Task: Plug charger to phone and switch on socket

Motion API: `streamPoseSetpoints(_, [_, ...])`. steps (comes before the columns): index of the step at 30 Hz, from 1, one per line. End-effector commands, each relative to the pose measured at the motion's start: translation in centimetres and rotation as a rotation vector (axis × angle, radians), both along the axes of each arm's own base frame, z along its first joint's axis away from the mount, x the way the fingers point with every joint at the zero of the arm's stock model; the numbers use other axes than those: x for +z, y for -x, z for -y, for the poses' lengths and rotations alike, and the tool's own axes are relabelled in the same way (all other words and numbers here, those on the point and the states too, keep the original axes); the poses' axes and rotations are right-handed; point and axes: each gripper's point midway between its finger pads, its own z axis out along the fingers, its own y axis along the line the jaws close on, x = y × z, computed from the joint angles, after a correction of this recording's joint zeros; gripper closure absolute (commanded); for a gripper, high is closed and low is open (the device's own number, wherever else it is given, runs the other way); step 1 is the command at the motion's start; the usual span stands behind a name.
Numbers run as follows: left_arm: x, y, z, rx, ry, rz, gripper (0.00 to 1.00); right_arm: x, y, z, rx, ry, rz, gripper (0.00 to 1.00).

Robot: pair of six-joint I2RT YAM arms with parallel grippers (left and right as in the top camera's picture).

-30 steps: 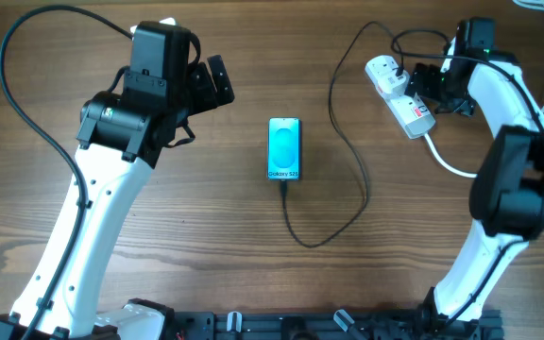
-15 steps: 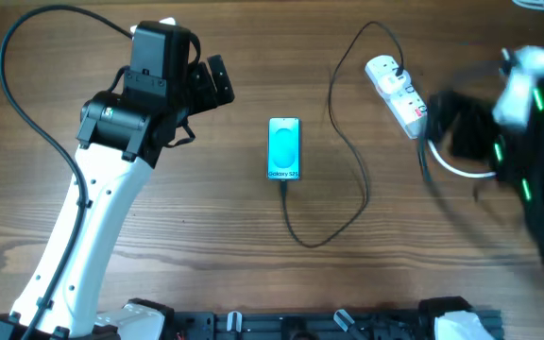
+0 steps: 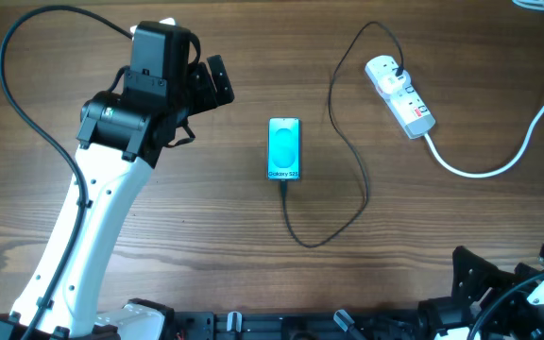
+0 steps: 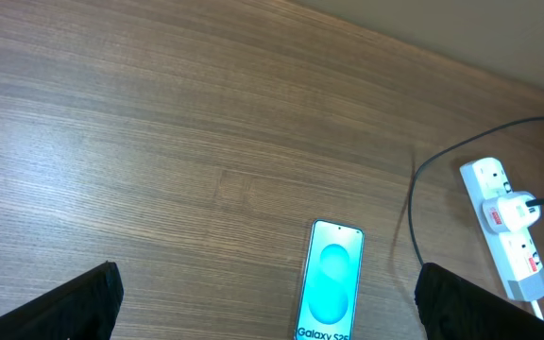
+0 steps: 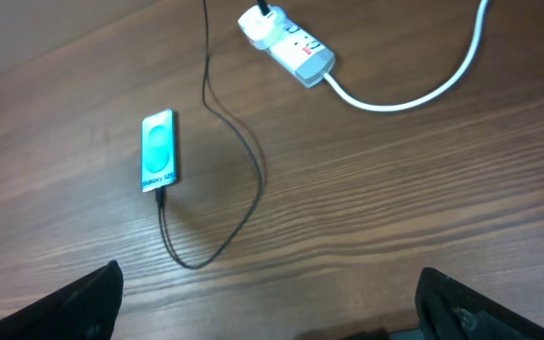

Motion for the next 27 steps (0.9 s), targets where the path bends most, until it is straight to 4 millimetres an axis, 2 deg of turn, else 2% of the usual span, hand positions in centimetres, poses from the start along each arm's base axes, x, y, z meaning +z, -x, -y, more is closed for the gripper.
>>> streamPoseSetpoints(1, [-0.3, 0.0, -0.4, 0.019, -0.005, -0.003, 0.0, 0.9, -1.2, 0.4, -0.016, 0.018, 0.066, 0.0])
streamPoseSetpoints(3, [-0.3, 0.0, -0.4, 0.019, -0.005, -0.003, 0.0, 1.4, -2.8, 0.0, 0.046, 0.077, 0.122, 0.0])
streamPoseSetpoints(5, [-0.3, 0.0, -0.4, 0.02, -0.006, -0.003, 0.0, 0.7, -4.0, -0.9, 0.144, 0.137, 0.175, 0.0])
streamPoseSetpoints(7, [-0.3, 0.0, -0.4, 0.02, -0.006, -0.003, 0.0, -0.8, -5.5, -1.6, 0.184, 0.15, 0.263, 0.0])
streamPoseSetpoints(10, [-0.3, 0.0, -0.4, 0.019, -0.005, -0.003, 0.0, -2.2, -8.0, -3.7, 0.325, 0.19, 0.439, 0.0])
streamPoseSetpoints(13, [-0.3, 0.0, -0.4, 0.02, -0.006, -0.003, 0.0, -5.3, -10.2, -3.9, 0.333, 0.222, 0.54, 0.0])
streamPoseSetpoints(17, [-0.3, 0.0, -0.4, 0.02, -0.006, -0.003, 0.0, -7.8, -12.8, -5.3, 0.382, 0.21, 0.695, 0.0])
streamPoseSetpoints(24, [-0.3, 0.0, -0.4, 0.02, -0.006, -0.003, 0.0, -8.4, -14.1, -4.9, 0.33, 0.255, 0.924, 0.0])
streamPoseSetpoints(27, [-0.3, 0.0, -0.4, 0.02, -0.006, -0.003, 0.0, -9.0, -14.5, -4.6, 0.305, 0.263, 0.954, 0.0])
